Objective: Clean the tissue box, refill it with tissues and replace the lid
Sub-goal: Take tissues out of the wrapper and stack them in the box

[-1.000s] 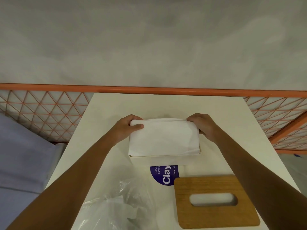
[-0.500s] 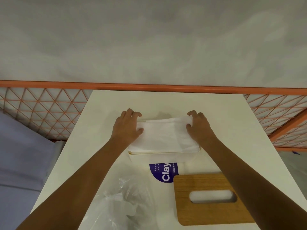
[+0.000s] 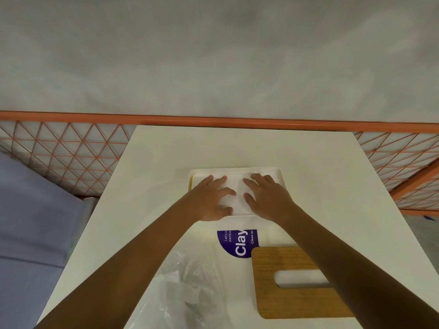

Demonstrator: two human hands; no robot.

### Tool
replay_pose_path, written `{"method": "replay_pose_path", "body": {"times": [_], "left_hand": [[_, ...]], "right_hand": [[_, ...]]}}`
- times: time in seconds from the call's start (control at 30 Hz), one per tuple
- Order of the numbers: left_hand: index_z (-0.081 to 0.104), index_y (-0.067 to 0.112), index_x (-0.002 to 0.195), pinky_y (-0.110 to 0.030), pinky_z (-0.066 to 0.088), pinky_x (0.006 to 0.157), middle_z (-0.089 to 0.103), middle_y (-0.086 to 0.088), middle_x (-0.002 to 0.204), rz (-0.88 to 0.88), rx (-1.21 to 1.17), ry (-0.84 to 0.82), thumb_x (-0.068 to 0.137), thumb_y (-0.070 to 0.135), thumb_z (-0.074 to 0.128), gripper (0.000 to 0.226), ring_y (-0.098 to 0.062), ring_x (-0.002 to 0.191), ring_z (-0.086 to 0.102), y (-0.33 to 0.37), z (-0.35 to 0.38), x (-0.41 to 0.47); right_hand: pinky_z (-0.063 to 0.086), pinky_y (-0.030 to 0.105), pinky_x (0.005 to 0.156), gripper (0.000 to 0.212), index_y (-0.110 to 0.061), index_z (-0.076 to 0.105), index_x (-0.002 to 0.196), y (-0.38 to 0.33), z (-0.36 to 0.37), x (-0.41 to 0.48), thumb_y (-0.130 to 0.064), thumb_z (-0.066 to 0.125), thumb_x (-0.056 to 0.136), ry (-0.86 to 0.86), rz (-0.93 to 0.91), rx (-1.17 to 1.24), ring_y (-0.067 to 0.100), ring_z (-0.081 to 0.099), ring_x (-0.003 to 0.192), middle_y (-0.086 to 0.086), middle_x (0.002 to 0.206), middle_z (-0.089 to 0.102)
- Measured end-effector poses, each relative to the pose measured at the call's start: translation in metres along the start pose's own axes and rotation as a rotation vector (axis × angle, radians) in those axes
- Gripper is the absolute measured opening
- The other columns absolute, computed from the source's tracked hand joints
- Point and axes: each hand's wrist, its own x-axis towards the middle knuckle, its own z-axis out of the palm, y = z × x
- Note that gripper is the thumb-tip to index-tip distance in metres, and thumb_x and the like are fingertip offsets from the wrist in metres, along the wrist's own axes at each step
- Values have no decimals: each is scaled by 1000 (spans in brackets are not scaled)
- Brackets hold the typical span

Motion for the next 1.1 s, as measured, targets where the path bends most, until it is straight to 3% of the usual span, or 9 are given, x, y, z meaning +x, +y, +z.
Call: {"method": "replay_pose_path", "body": {"times": [0.33,0.47,0.7,0.83,0.97,1.1], "left_hand": [[34,32,140,-36,15,116,13,4,158,-21,-50,100,93,44,47,50,-19,145,11,3,-2,0],[43,28,135,-32,31,110,27,10,153,-12,-120,283,95,41,45,42,-13,140,26,-5,1,-21],[48,25,131,-26,36,102,42,7,142,-56,-200,410,94,37,48,39,-13,127,42,-26,16,-86],[50,22,130,-27,38,101,44,5,140,-84,-210,437,93,37,49,40,-14,126,44,-39,31,-125],[50,24,129,-30,40,104,45,7,137,-133,-306,442,90,46,52,45,-12,127,44,-55,52,-163],[39,29,136,-35,36,110,39,11,142,-241,-421,319,75,65,59,74,-11,132,38,-65,74,-197]], "right_hand": [[36,37,104,50,-20,34,141,-7,-4,4,-38,36,95,5,96,12,25,36,130,5,146,33],[43,34,98,40,-17,45,133,-15,-15,-8,-27,42,94,47,127,178,20,40,125,5,136,41],[43,30,93,27,-17,58,117,-49,-21,-46,-20,49,92,137,52,420,15,46,118,2,123,51],[41,21,83,25,-14,60,114,-71,-8,-69,-14,55,90,111,19,573,15,53,103,4,114,55],[40,7,62,22,-10,65,105,-87,12,-89,-4,57,85,28,163,832,11,52,74,2,90,57],[49,18,64,22,3,63,105,-99,42,-106,5,55,84,-174,341,1141,13,56,62,6,73,61]]}}
